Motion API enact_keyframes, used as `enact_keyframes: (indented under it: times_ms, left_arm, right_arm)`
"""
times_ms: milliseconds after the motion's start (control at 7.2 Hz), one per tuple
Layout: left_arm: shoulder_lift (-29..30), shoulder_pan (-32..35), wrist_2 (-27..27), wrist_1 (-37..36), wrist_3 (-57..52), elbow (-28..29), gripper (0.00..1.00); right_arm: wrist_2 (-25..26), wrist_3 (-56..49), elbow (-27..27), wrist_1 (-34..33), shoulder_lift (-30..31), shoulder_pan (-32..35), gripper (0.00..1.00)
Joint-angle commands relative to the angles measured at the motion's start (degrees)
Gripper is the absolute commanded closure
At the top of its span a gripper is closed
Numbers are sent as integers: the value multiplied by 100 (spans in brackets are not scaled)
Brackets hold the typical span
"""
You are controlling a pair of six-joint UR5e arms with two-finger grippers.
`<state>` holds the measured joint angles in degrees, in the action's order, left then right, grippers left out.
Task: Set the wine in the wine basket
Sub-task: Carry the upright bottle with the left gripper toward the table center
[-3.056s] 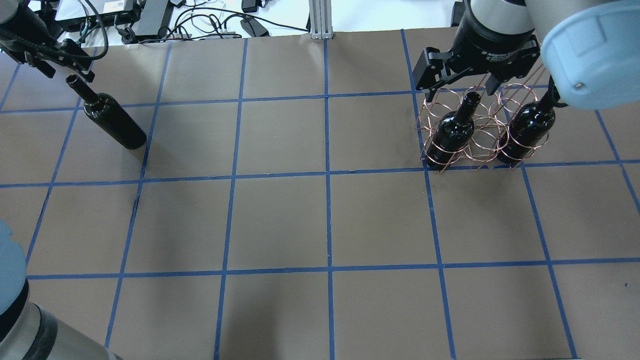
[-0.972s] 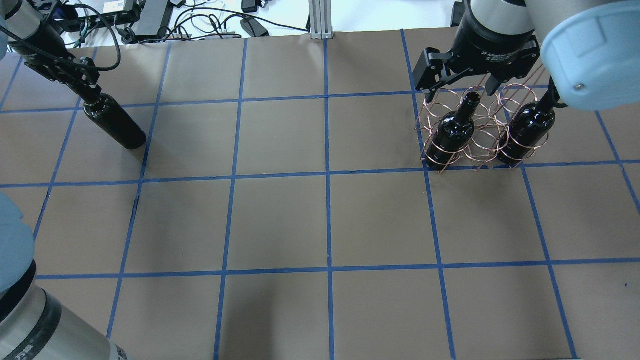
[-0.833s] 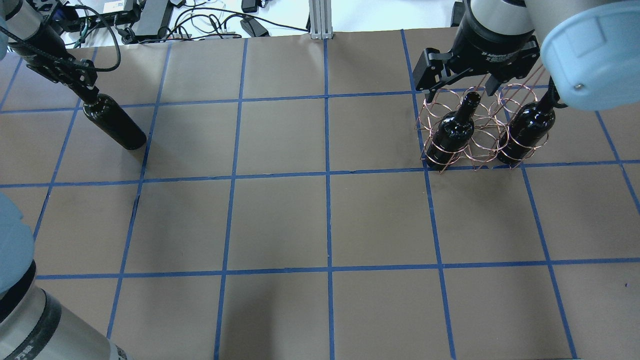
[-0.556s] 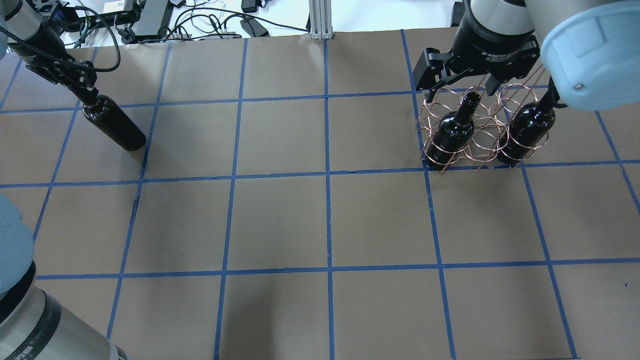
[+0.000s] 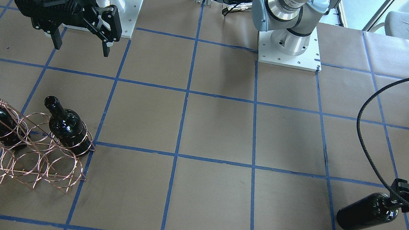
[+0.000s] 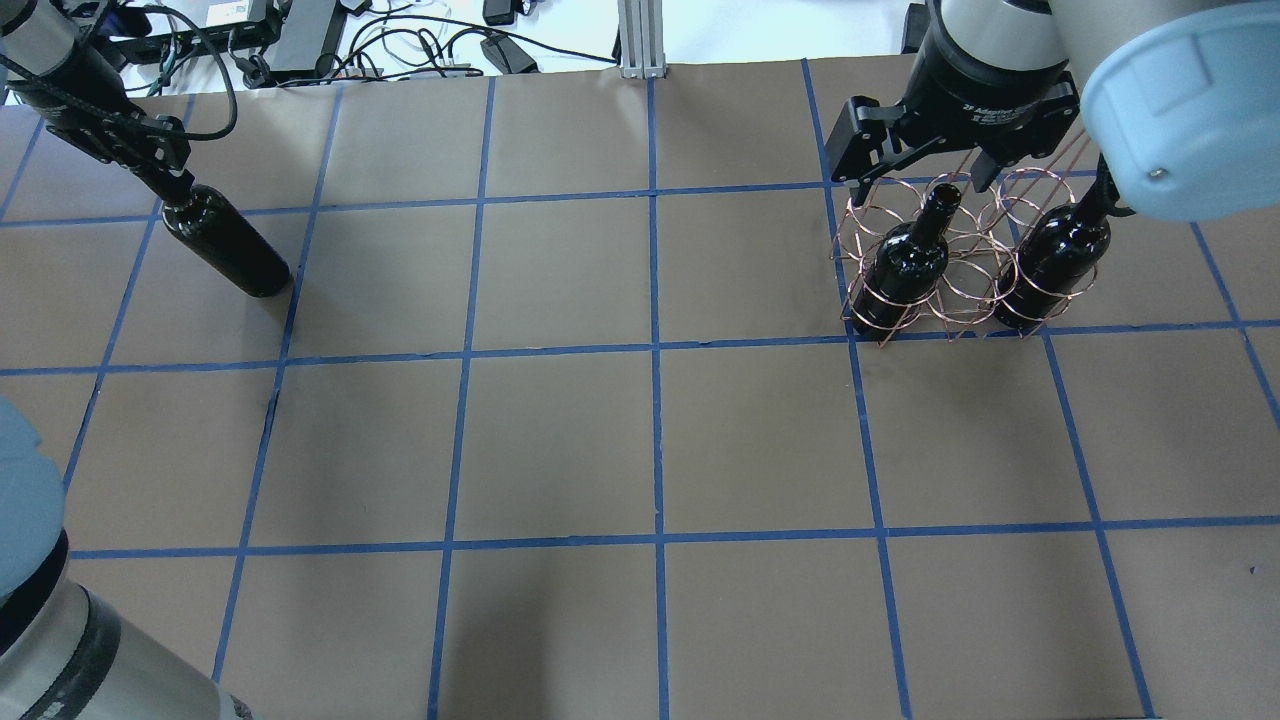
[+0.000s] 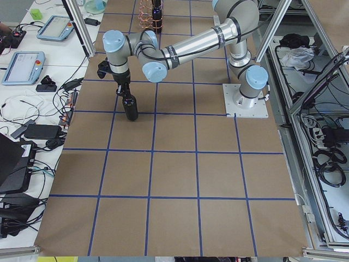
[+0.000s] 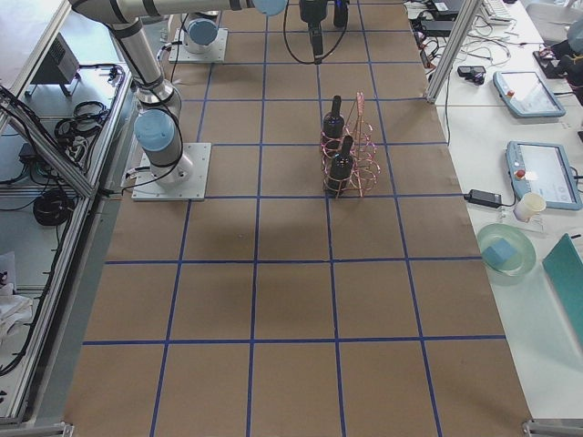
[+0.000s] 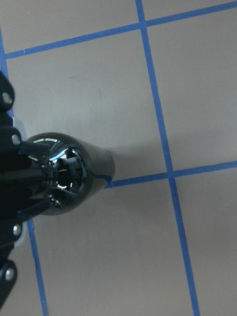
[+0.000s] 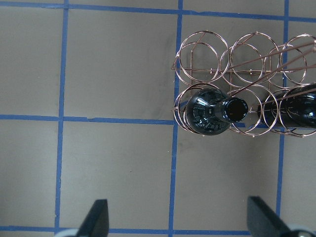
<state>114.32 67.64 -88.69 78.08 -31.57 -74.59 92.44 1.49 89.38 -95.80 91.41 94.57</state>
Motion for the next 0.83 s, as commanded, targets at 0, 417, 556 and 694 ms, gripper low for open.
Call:
enact_keyframes:
  times_ms: [0, 417, 556, 694]
  left_arm:
    - [-312, 528, 98, 198, 736, -20, 100]
    - [-805, 1276, 106, 348, 1249, -423, 100]
    - [-946, 1566, 115, 348, 1459, -538, 100]
    - [-1104, 1908, 124, 348, 2052, -687, 100]
  right_arm:
    - [-7, 0, 18, 0, 0, 0, 0]
    - [-7, 0, 18, 0, 0, 0, 0]
    - [-7, 0, 18, 0, 0, 0, 0]
    - [-7, 0, 18, 0, 0, 0, 0]
